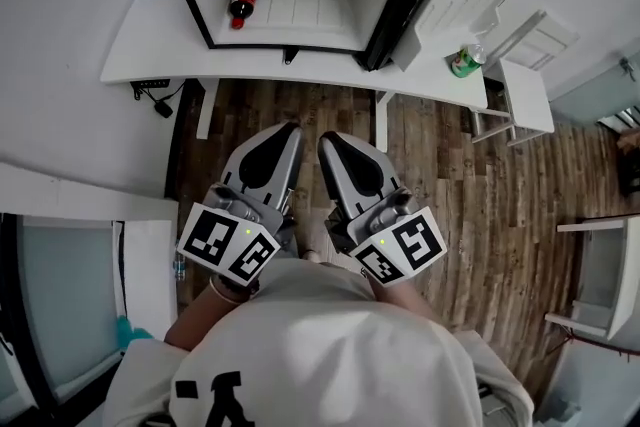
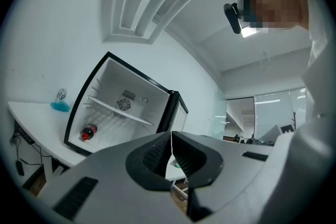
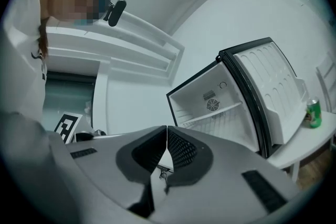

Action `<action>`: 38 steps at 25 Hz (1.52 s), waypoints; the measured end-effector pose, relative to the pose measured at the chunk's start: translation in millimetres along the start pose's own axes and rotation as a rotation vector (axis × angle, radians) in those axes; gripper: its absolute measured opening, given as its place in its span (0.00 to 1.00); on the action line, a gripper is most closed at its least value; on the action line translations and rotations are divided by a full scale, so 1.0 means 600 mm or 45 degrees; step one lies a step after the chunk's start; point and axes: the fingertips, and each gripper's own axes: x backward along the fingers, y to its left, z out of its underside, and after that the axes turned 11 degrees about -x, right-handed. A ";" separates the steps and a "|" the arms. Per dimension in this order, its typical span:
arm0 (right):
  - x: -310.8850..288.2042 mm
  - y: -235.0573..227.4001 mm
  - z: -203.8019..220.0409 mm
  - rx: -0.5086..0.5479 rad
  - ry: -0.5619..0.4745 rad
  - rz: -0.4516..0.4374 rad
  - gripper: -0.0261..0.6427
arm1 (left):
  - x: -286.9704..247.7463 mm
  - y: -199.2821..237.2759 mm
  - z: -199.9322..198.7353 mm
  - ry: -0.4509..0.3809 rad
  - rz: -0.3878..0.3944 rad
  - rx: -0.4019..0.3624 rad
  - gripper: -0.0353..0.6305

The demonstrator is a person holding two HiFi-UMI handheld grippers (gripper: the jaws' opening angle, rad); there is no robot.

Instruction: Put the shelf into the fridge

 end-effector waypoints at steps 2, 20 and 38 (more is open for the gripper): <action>0.026 0.016 0.001 0.001 0.003 -0.018 0.08 | 0.022 -0.023 0.000 -0.010 -0.015 -0.002 0.07; 0.101 0.130 0.010 0.048 0.028 -0.125 0.08 | 0.136 -0.095 -0.037 -0.054 -0.078 -0.065 0.07; 0.191 0.282 0.092 0.048 0.035 -0.016 0.08 | 0.315 -0.140 -0.029 -0.017 -0.008 -0.028 0.07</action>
